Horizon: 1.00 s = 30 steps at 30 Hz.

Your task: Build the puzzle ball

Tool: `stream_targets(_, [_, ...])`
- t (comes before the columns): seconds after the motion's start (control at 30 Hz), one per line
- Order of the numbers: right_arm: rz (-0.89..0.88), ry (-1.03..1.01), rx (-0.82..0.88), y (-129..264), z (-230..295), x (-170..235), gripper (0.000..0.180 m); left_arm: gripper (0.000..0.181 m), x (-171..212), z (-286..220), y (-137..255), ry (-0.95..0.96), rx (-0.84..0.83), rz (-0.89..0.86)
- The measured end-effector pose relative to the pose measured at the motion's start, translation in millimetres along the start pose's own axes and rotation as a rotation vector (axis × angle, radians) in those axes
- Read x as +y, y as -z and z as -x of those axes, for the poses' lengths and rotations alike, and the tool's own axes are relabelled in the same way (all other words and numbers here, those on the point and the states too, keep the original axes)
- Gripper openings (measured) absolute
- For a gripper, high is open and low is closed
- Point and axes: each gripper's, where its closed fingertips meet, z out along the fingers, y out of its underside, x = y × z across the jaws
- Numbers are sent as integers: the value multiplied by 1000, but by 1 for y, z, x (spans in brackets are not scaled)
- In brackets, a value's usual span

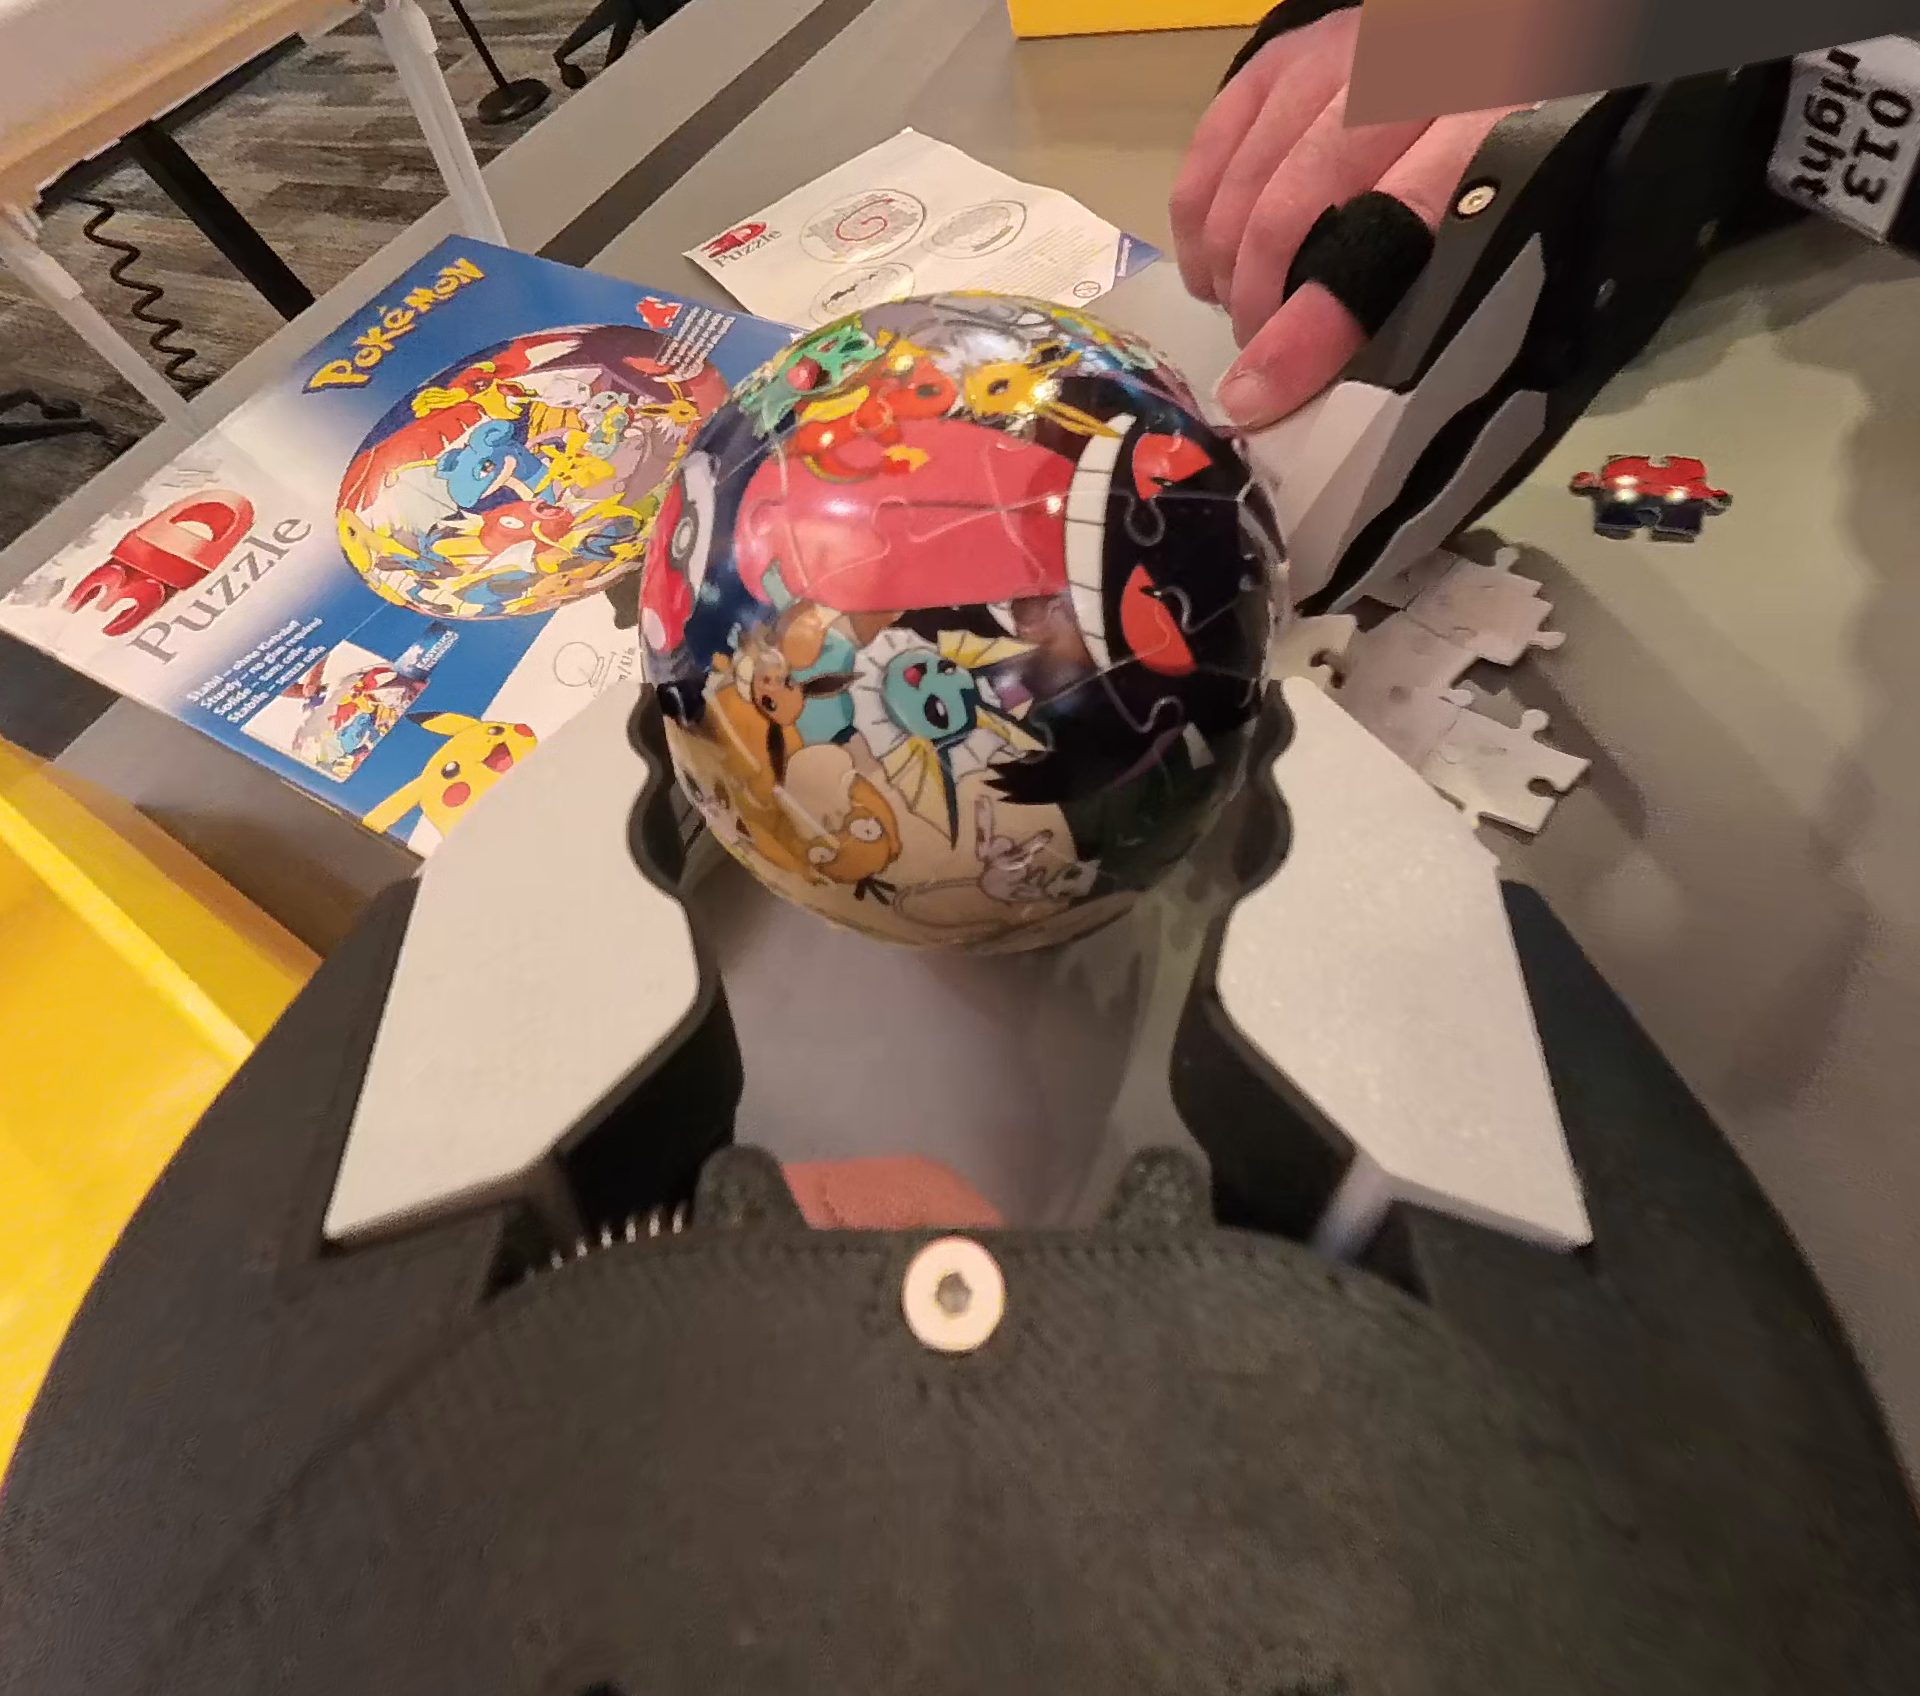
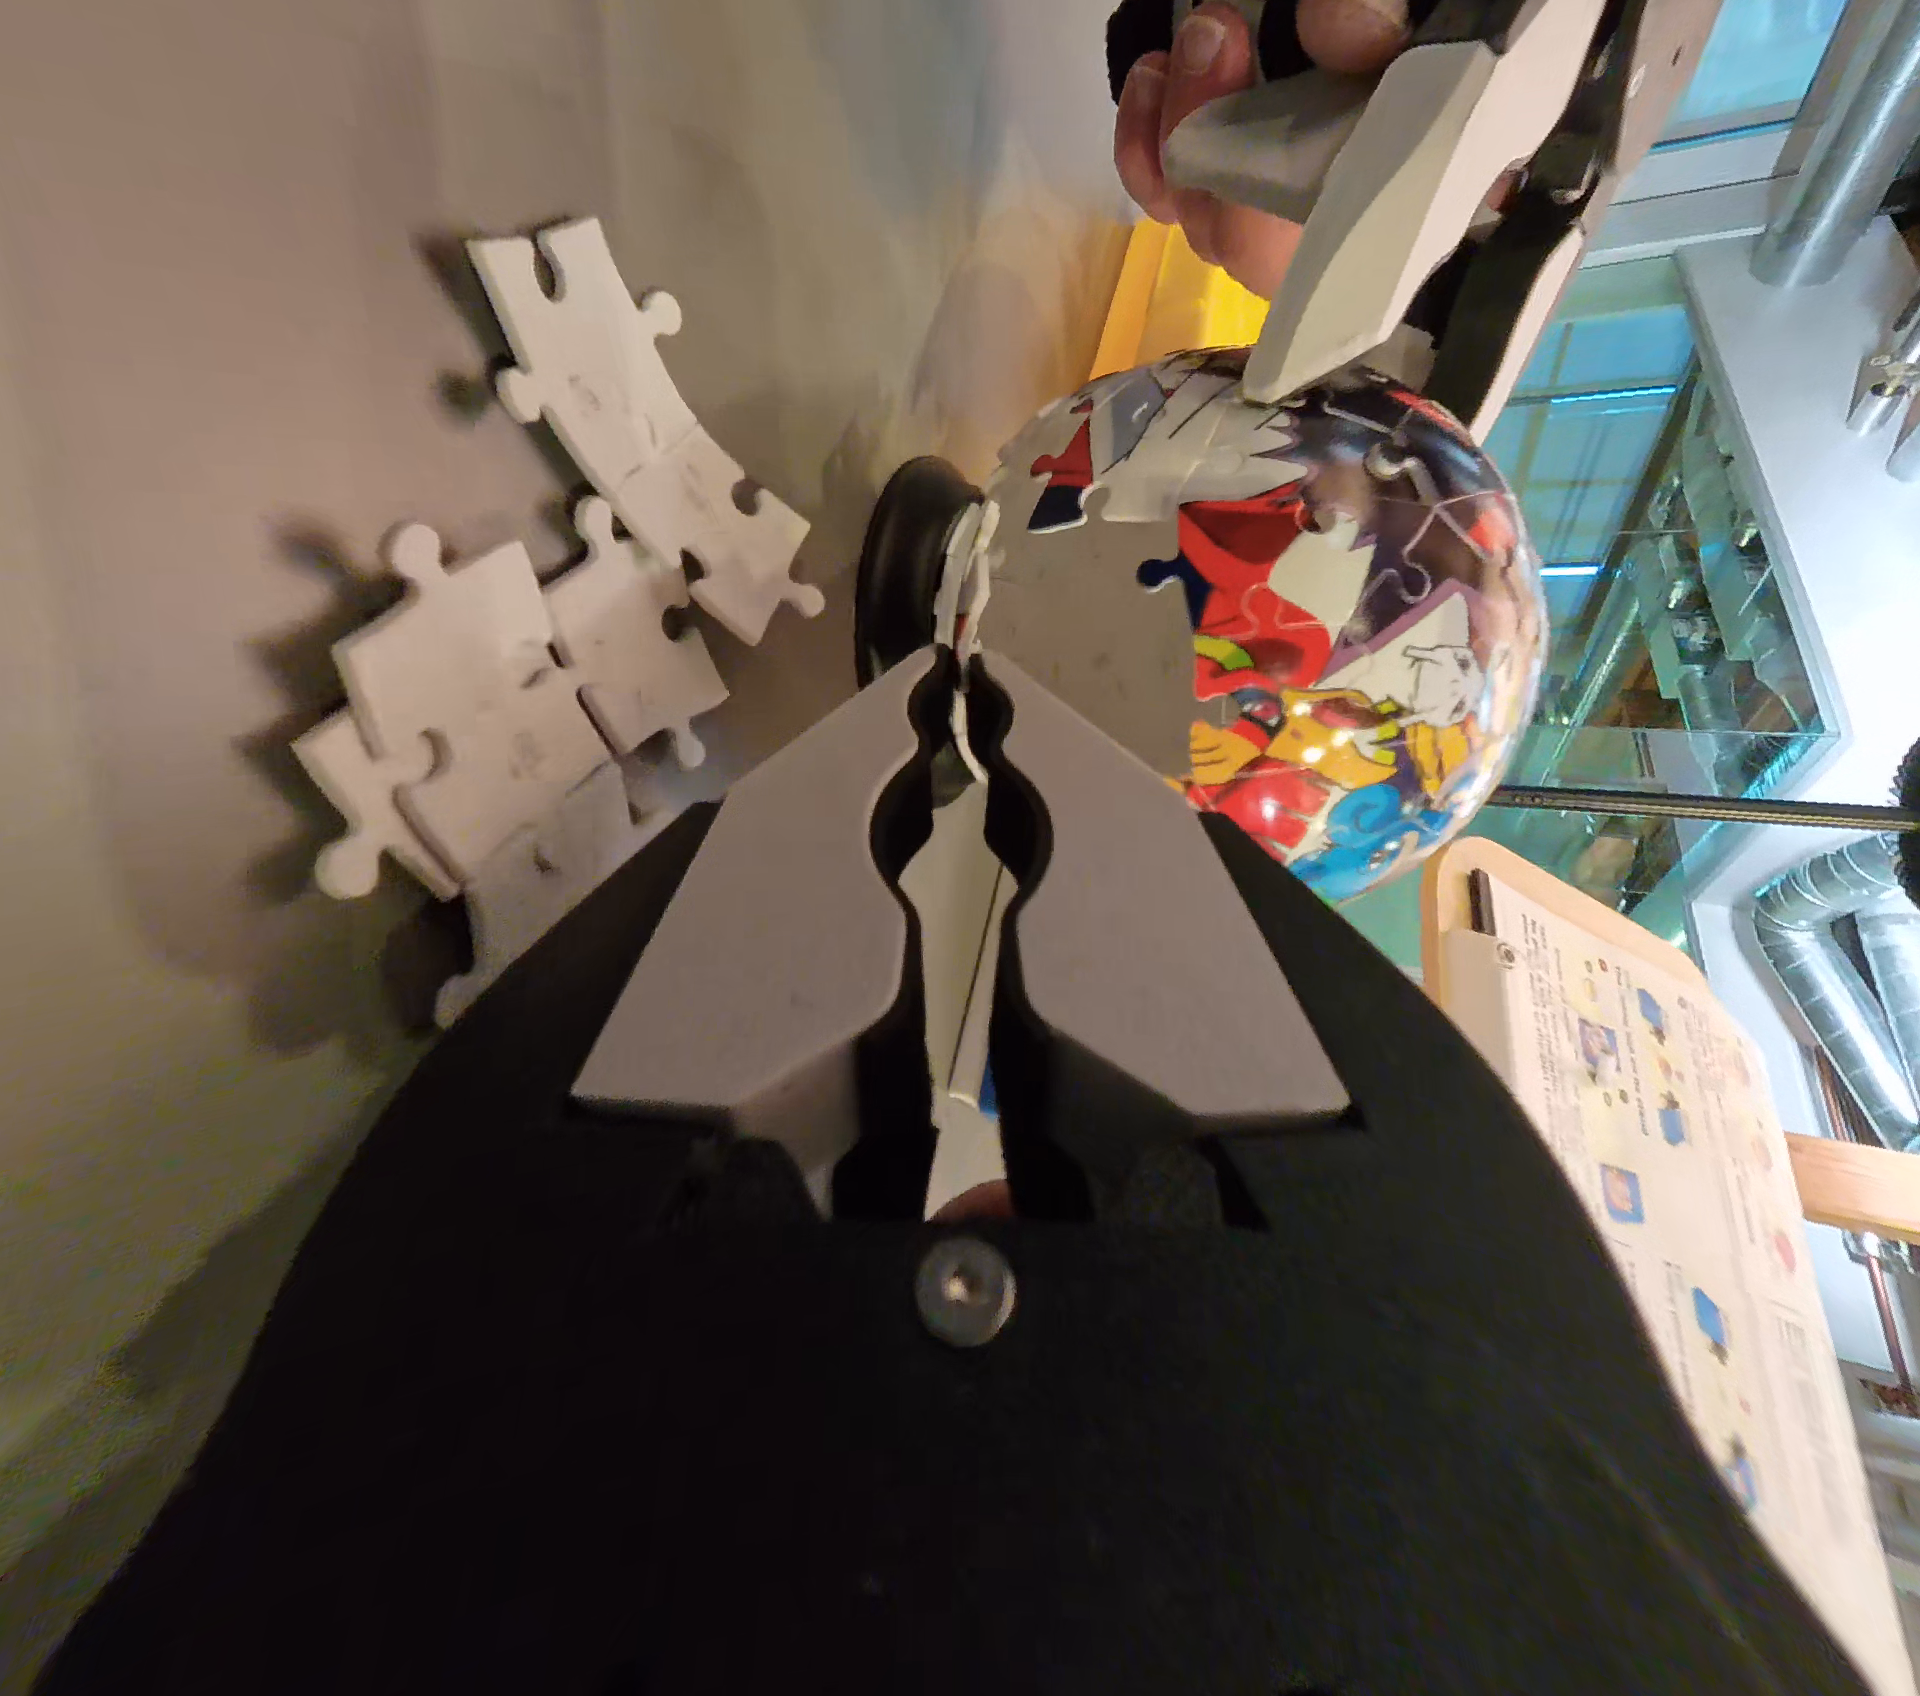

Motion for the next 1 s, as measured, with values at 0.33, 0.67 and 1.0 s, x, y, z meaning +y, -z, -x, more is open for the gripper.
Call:
stream_targets(0.33, [-72, -8, -48, -9, 0, 10, 0, 104, 1, 7, -2, -13, 32, 9])
stream_targets(0.67, [-88, 3, -67, -16, -1, 20, 0, 104, 1, 13, -4, -18, 63, 7])
stream_targets(1.0, [-142, 14, -93, -11, -2, 17, 0, 103, 1, 15, -3, -17, 80, 15])
